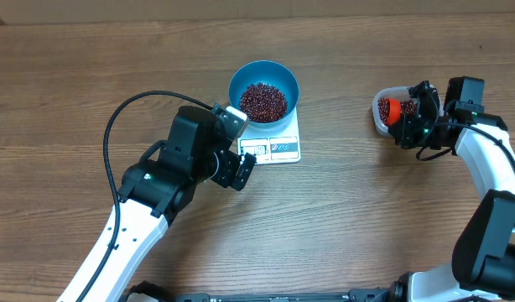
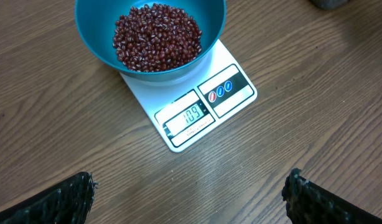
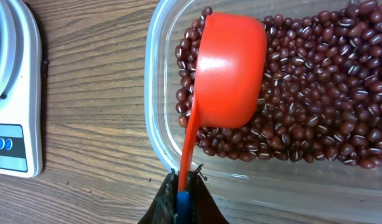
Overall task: Scoop item into bowl and weigh 150g on scale
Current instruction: 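Drag the red scoop through the beans with the right gripper, then lift the filled scoop and carry it over the blue bowl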
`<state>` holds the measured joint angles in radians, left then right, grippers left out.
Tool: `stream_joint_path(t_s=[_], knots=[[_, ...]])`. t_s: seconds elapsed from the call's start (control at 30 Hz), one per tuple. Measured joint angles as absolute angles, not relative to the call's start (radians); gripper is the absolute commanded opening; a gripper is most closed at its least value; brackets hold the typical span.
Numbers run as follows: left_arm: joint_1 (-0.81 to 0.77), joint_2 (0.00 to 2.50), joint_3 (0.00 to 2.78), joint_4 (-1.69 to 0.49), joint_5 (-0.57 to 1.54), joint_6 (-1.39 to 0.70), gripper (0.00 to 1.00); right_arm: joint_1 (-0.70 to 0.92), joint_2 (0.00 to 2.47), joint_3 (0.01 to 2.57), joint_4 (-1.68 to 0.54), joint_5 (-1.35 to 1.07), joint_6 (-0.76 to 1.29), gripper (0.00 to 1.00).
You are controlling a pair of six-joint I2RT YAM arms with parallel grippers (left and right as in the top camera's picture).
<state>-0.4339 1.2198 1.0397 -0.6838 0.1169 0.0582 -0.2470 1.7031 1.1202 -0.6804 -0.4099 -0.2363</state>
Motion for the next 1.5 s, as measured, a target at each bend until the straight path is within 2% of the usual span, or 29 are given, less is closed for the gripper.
stream_joint_path(t_s=[0.37,0.7,1.23,1.5], knots=[[-0.434,1.22,1.04,-0.684,0.117,0.058,1.0,-0.381,1.722,1.119,-0.693,-0.574,-0.236,0.04],[-0.434,1.22,1.04,-0.684,0.117,0.058,1.0,-0.443,1.723,1.119,-0.706,-0.78,-0.236,0.04],[-0.434,1.22,1.04,-0.684,0.117,0.058,1.0,-0.537,1.724,1.119,-0.741,-0.895,-0.236,0.04],[-0.434,1.22,1.04,-0.684,0.117,0.058,1.0,-0.543,1.724,1.119,-0.751,-1.089,-0.236,0.04]])
